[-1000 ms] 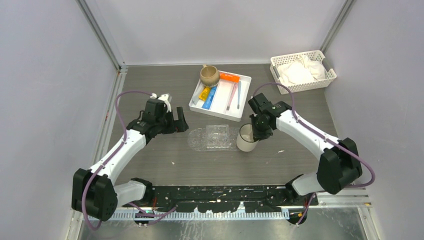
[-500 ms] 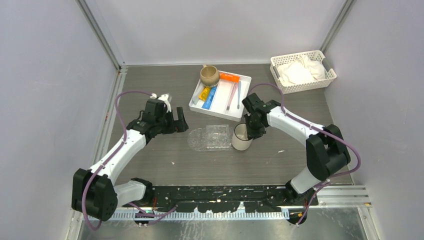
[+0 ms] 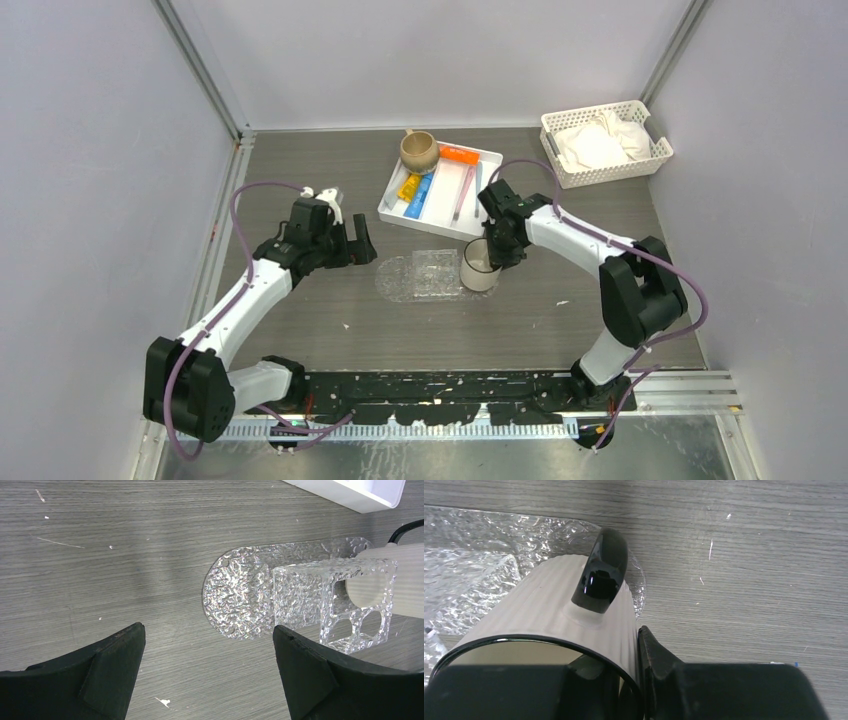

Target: Prepare toiletry sets of a toothbrush and toothpaste on the tray

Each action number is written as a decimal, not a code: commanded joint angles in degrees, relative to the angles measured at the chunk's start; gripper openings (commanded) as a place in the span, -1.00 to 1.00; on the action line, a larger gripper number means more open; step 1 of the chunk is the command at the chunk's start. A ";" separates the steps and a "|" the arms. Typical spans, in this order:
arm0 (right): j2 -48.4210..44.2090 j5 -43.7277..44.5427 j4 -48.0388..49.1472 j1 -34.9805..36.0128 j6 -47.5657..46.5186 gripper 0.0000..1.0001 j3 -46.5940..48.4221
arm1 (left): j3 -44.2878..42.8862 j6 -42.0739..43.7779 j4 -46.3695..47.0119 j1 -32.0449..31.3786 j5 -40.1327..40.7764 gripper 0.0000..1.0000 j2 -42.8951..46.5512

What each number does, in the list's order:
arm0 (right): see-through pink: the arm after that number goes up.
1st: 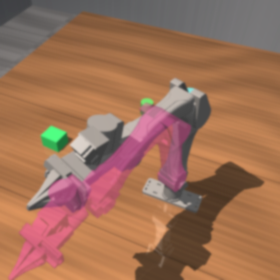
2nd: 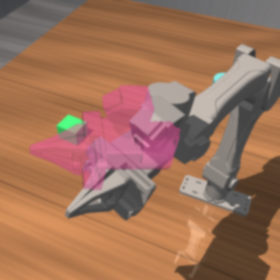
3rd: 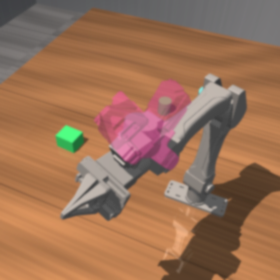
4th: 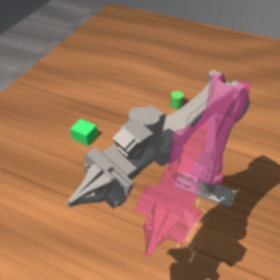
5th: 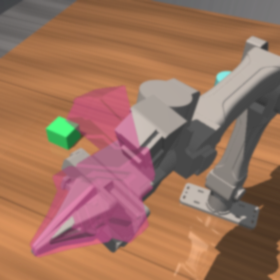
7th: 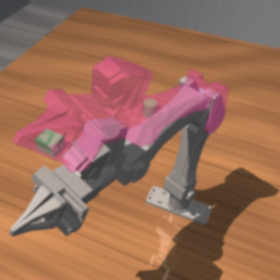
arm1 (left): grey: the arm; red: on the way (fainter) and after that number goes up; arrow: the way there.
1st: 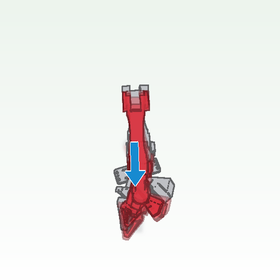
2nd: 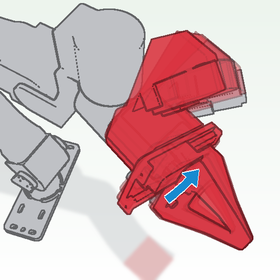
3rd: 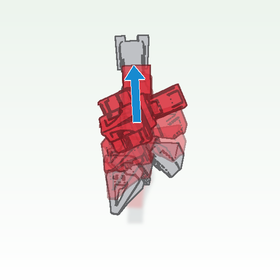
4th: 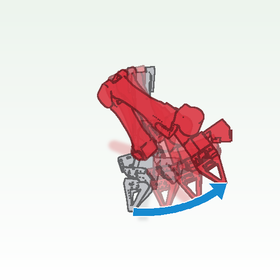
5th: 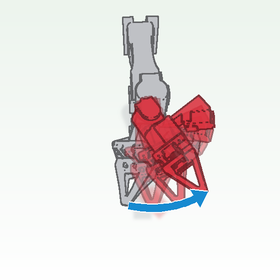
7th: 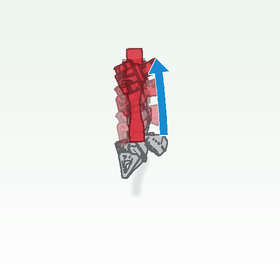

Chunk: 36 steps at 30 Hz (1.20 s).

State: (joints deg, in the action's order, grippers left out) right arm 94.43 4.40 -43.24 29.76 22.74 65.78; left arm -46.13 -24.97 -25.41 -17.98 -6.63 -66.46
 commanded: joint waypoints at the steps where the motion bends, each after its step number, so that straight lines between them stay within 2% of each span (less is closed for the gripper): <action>1: -0.43 1.24 2.41 -0.26 -0.34 -0.74 2.69 | 0.42 0.98 1.23 0.22 -0.13 1.00 0.11; 2: -0.25 1.55 2.58 -0.26 -0.35 -0.70 2.69 | 0.40 0.98 1.19 0.22 -0.20 0.99 0.03; 5: -0.39 2.24 2.70 -0.22 -0.50 -0.39 2.69 | 0.43 0.97 1.23 0.22 -0.22 0.99 0.16; 7: -1.19 1.97 3.08 -0.29 -0.65 -0.07 2.42 | 0.47 0.98 1.22 0.22 -0.02 0.99 0.26; 9: -2.35 1.50 3.52 -0.23 -0.61 0.01 2.09 | 0.51 0.89 1.30 0.22 -0.11 0.99 0.27; 11: -3.38 1.71 2.83 -0.23 -0.60 0.19 2.43 | 0.60 0.83 1.30 0.22 -0.20 1.00 0.19; 18: -14.21 12.59 -4.94 -0.17 0.77 0.69 7.92 | 0.60 0.89 1.17 0.22 0.00 0.99 0.33; 22: -15.22 16.74 -5.11 -0.30 -0.06 0.71 14.31 | -0.81 0.93 2.18 0.22 -0.33 1.00 -1.34; 25: -12.85 14.59 -3.14 -0.24 0.31 0.69 18.85 | -4.70 1.37 5.13 0.30 -3.27 0.99 -4.90; 27: -12.07 12.62 -2.39 -0.25 0.94 0.68 19.61 | -8.34 1.24 7.89 0.80 -8.00 0.99 -8.34; 31: -13.86 11.23 -0.72 -0.23 1.36 0.68 15.22 | -15.89 -0.52 13.47 2.46 -16.02 0.99 -15.41; 33: -15.26 10.47 0.06 -0.31 1.74 0.67 12.15 | -19.58 -2.46 16.68 3.52 -16.22 1.00 -18.70; 36: -17.52 9.65 0.79 -0.23 1.95 0.65 7.76 | -30.21 -2.65 15.45 3.83 -12.51 0.81 -27.58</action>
State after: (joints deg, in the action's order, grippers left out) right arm 80.71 15.53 -43.99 29.61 23.75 77.52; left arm -65.60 -26.37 -15.66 -15.20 -18.46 -86.72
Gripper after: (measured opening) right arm 0.829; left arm 0.949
